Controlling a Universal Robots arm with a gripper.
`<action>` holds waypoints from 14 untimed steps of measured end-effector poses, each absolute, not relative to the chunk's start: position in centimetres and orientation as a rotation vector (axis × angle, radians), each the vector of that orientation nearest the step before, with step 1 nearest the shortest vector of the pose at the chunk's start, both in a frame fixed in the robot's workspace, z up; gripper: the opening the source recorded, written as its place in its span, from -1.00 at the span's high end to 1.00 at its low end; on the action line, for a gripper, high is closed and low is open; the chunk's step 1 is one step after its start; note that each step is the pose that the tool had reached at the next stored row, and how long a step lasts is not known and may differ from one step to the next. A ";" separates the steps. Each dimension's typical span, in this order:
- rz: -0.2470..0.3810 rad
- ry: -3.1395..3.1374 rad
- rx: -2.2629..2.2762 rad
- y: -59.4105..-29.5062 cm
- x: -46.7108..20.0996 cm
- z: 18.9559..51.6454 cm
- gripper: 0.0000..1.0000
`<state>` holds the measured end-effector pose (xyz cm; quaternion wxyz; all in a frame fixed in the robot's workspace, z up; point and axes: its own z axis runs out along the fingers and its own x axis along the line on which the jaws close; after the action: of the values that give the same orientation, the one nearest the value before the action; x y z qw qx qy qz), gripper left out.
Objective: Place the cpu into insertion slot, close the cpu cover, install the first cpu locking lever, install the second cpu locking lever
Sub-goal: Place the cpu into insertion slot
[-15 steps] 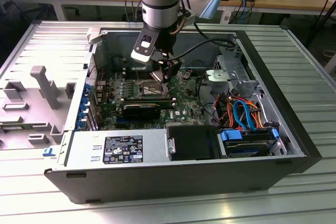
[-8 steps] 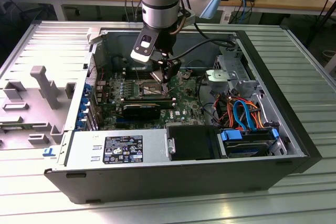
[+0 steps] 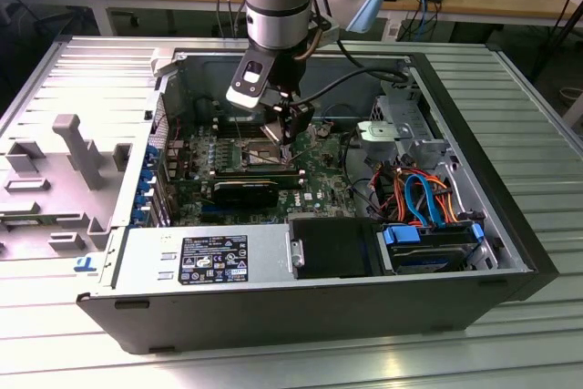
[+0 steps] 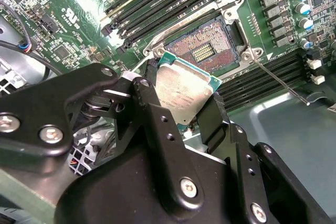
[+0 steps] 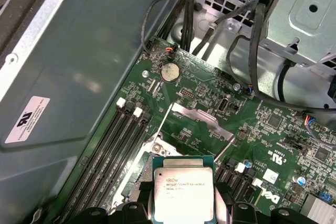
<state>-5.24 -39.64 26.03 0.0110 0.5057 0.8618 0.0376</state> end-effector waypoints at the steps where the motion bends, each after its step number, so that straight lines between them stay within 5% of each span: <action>1: 0.117 2.688 1.579 -39.6 -5.2 26.0 -0.09; 14: 0.117 2.676 1.598 -39.6 -5.2 26.0 -0.09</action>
<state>-5.24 -39.64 25.98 0.0113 0.5122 0.8580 0.0375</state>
